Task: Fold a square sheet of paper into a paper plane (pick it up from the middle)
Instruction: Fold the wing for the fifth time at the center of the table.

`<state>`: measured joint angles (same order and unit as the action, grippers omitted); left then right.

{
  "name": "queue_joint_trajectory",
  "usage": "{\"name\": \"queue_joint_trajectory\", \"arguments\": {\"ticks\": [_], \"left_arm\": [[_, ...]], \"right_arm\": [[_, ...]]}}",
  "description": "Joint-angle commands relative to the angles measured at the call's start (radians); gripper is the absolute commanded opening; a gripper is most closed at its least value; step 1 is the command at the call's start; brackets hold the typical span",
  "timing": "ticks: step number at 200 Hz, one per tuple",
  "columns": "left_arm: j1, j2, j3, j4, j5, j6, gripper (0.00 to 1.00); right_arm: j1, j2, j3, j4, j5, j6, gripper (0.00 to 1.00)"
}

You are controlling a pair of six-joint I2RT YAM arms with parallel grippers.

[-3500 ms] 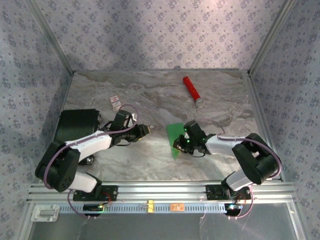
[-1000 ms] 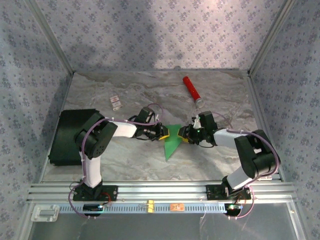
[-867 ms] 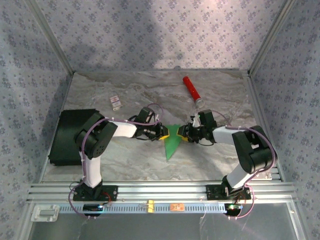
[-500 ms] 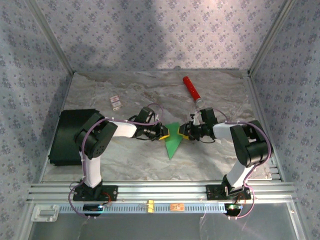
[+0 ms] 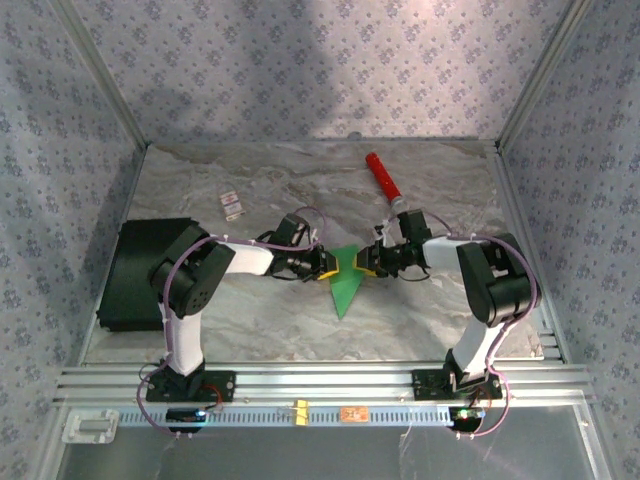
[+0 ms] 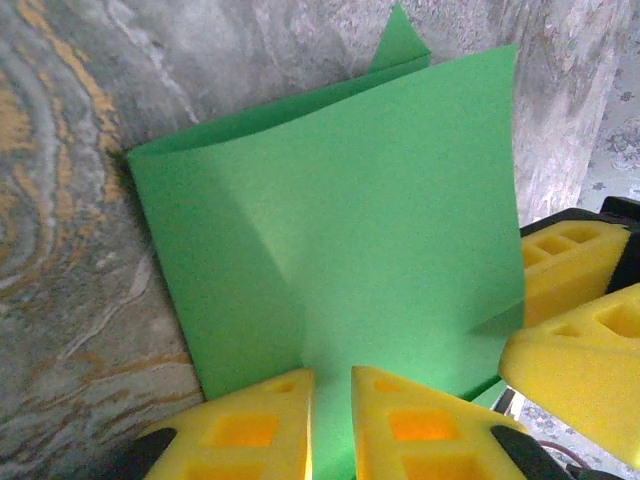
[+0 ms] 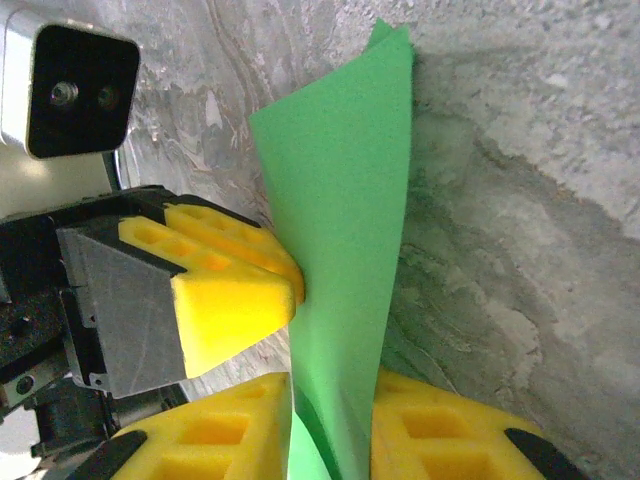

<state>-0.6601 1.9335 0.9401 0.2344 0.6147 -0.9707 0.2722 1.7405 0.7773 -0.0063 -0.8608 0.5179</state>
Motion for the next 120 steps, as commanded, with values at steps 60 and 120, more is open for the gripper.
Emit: {"name": "queue_joint_trajectory", "arguments": {"ticks": [60,120], "left_arm": [[0.012,-0.045,0.009,-0.007,-0.015,-0.033,0.26],[-0.008,-0.046,0.021,0.02,0.0,-0.055,0.27]], "right_arm": [[0.011,-0.122,-0.164,0.161,0.138,0.255,0.1],[0.121,-0.222,-0.276,0.253,0.348,0.465,0.09]]}}
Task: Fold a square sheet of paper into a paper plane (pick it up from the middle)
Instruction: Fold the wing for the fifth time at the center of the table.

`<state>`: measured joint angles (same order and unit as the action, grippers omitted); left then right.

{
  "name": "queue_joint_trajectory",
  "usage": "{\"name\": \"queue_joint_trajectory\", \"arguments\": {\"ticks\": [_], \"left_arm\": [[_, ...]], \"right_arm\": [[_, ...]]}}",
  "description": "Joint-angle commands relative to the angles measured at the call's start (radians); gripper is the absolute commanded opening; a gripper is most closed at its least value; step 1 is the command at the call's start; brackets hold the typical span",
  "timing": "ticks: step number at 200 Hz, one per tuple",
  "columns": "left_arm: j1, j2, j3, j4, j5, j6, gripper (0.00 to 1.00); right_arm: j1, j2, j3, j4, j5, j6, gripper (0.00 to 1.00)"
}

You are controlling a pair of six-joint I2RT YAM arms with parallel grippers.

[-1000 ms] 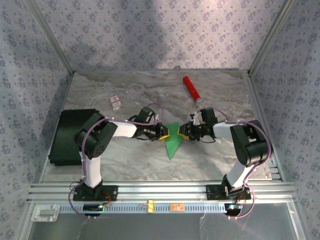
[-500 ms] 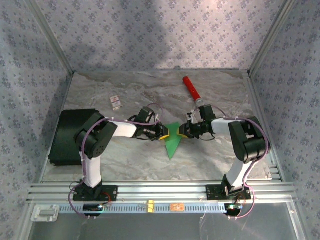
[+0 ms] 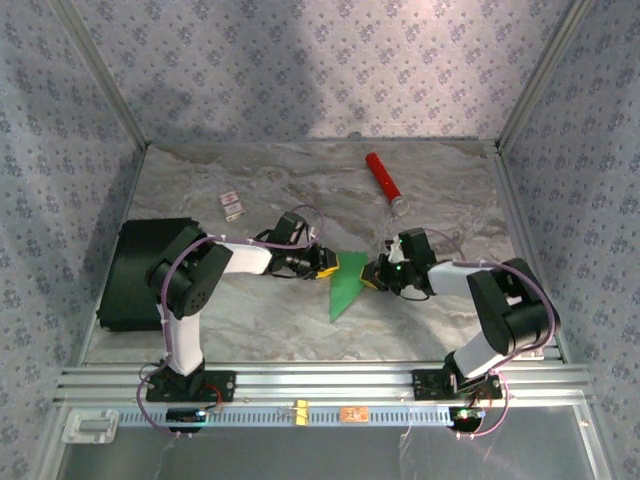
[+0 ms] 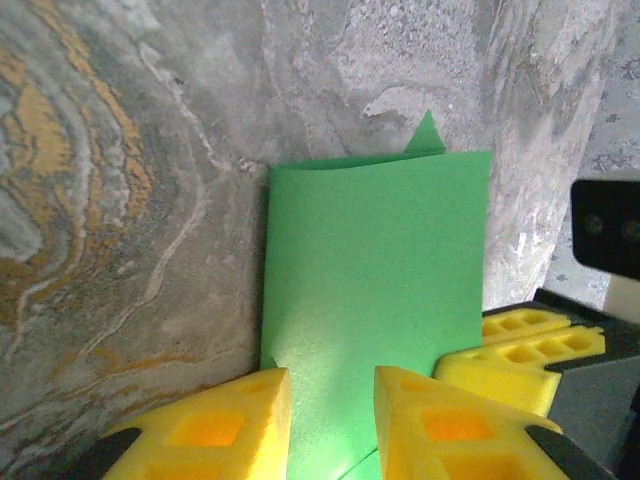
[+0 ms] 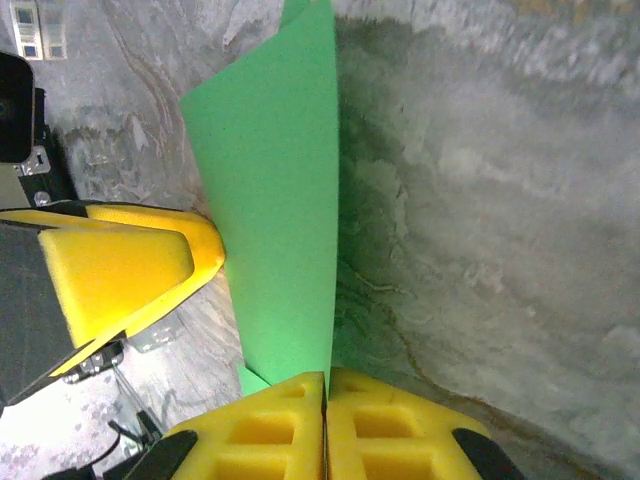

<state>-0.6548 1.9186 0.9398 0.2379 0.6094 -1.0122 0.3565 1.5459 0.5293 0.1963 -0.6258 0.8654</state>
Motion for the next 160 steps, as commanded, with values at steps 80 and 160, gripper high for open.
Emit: {"name": "queue_joint_trajectory", "arguments": {"ticks": [80,160], "left_arm": [[-0.026,0.024,0.005,-0.041,-0.023,0.017,0.1],[-0.026,0.042,-0.016,-0.025,-0.013,0.034,0.07]], "right_arm": [[0.062,-0.064,-0.06,0.106,0.075,0.119,0.16],[0.026,-0.024,-0.01,0.085,-0.031,0.012,0.26]]}}
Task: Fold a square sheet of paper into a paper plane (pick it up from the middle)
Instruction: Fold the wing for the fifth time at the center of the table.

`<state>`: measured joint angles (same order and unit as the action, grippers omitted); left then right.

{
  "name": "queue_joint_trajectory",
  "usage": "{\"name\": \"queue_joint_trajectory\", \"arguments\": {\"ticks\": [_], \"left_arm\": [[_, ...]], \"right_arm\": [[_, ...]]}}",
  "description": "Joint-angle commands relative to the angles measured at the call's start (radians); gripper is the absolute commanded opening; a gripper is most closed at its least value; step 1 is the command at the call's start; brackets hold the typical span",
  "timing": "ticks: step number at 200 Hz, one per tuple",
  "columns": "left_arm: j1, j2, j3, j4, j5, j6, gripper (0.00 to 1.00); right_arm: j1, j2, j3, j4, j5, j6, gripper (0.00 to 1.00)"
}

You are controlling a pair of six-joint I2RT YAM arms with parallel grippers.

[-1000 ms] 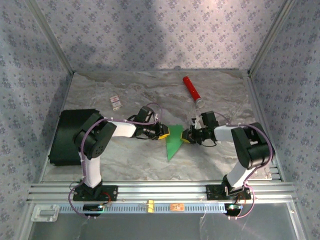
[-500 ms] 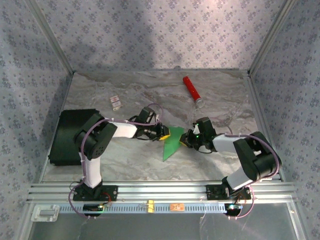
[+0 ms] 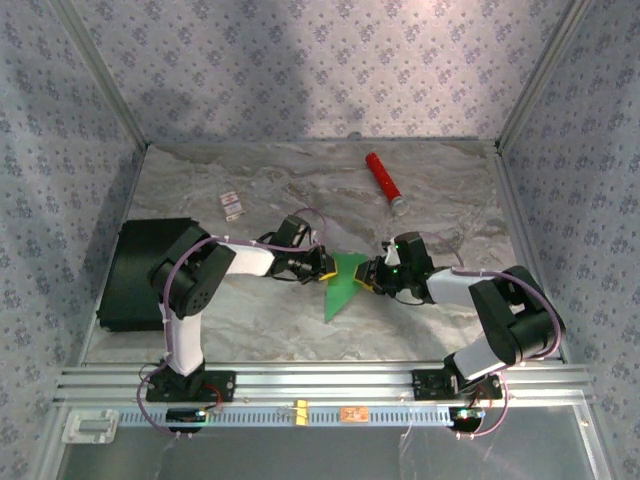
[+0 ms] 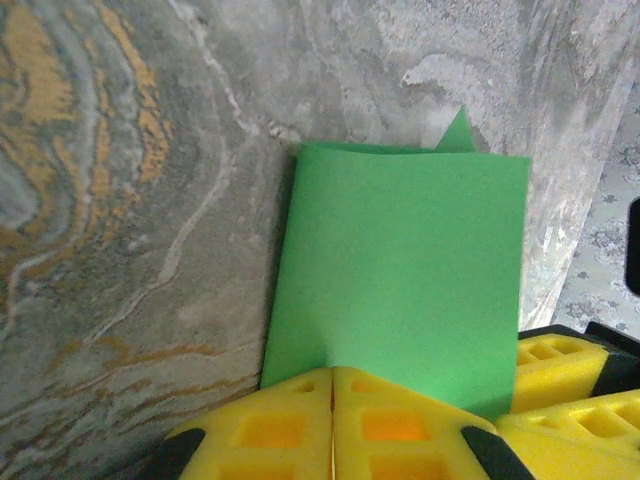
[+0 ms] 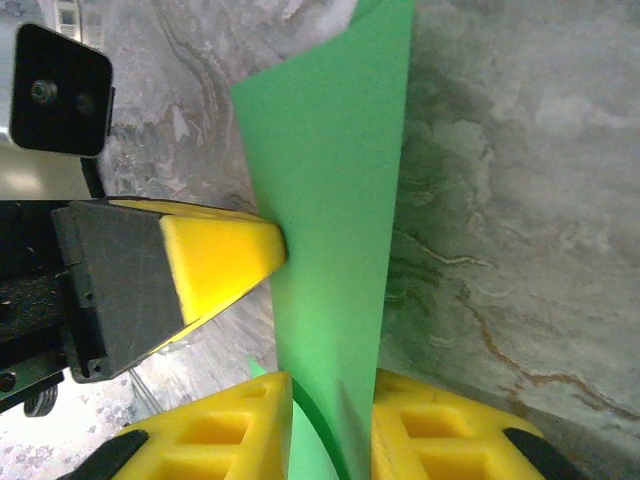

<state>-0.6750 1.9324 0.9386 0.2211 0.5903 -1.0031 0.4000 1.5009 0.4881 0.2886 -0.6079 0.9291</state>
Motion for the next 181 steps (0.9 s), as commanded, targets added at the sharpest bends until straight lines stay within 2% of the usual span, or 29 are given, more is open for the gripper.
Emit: {"name": "queue_joint_trajectory", "arguments": {"ticks": [1,92,181], "left_arm": [[-0.006,0.027,-0.014,-0.007,0.005,0.025,0.07],[-0.005,0.039,-0.014,0.007,0.017,0.022,0.07],[-0.006,0.038,-0.011,0.006,0.022,0.021,0.07]], "right_arm": [[-0.018,0.022,0.032,-0.006,-0.05,-0.053,0.26],[-0.055,0.11,0.086,-0.014,-0.146,-0.147,0.28],[-0.076,0.156,0.112,-0.041,-0.177,-0.198,0.24]]}}
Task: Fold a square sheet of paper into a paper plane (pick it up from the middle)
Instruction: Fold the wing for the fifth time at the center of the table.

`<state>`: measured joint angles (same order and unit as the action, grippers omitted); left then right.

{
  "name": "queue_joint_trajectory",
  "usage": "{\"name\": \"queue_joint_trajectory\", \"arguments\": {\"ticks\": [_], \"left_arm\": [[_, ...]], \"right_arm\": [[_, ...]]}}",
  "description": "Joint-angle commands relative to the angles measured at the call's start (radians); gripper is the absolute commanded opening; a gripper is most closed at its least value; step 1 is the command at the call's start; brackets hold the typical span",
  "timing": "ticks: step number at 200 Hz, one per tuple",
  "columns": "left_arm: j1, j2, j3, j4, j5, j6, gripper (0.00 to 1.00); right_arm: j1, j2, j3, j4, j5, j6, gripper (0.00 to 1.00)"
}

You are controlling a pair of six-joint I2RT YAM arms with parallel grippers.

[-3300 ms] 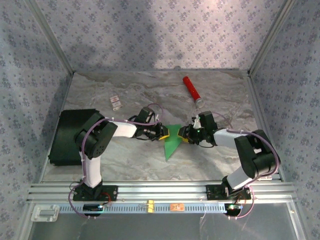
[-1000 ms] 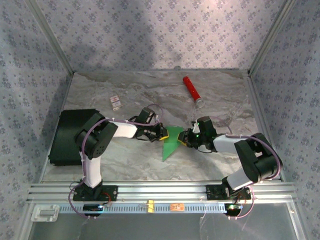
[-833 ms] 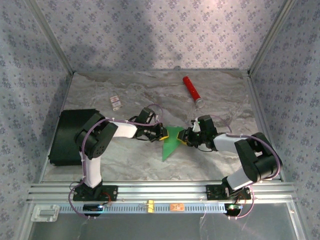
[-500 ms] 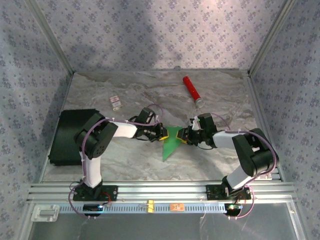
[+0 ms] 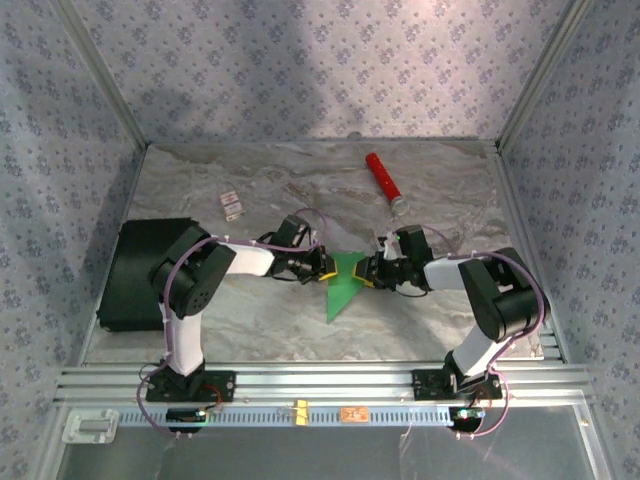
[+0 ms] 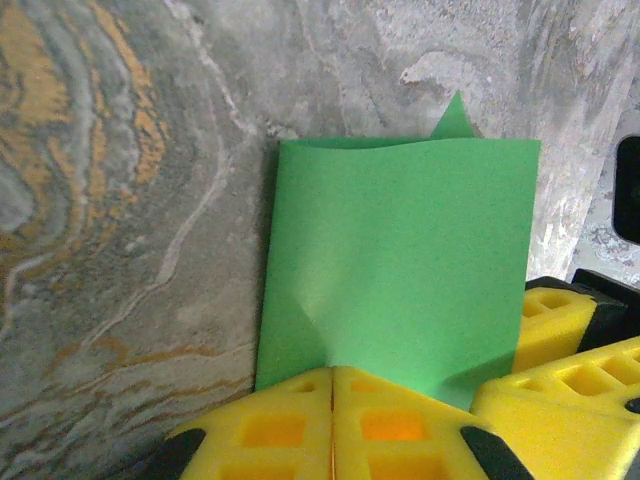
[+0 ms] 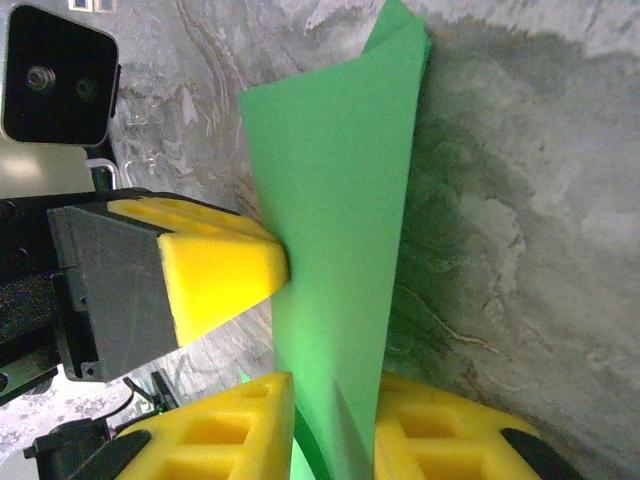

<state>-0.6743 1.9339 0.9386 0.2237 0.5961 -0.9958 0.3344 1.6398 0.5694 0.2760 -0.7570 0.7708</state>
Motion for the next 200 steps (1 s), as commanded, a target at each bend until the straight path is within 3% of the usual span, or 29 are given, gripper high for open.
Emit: {"name": "queue_joint_trajectory", "arguments": {"ticks": [1,30,63,88,106,132,161,200], "left_arm": [[-0.006,0.037,-0.011,0.003,0.017,0.014,0.07],[-0.007,0.036,-0.006,-0.004,0.019,0.019,0.07],[-0.007,0.03,-0.002,-0.001,0.022,0.017,0.09],[-0.005,-0.014,0.019,-0.022,0.01,0.031,0.19],[-0.006,-0.072,0.029,-0.065,-0.037,0.059,0.29],[-0.016,-0.159,0.026,-0.127,-0.111,0.116,0.37],[-0.082,-0.234,0.008,-0.194,-0.217,0.229,0.38],[-0.224,-0.275,-0.005,-0.272,-0.379,0.397,0.42]], "right_arm": [[-0.011,0.017,0.031,-0.029,-0.028,-0.04,0.24],[-0.02,0.032,0.041,-0.038,-0.031,-0.053,0.21],[-0.023,0.05,0.051,-0.041,-0.038,-0.048,0.12],[-0.023,0.025,0.028,-0.026,-0.006,-0.001,0.08],[-0.023,-0.023,0.0,-0.018,0.051,0.061,0.06],[-0.015,-0.104,-0.043,0.0,0.144,0.177,0.06],[0.003,-0.168,-0.085,0.022,0.233,0.308,0.06],[0.034,-0.184,-0.085,0.028,0.262,0.355,0.06]]}}
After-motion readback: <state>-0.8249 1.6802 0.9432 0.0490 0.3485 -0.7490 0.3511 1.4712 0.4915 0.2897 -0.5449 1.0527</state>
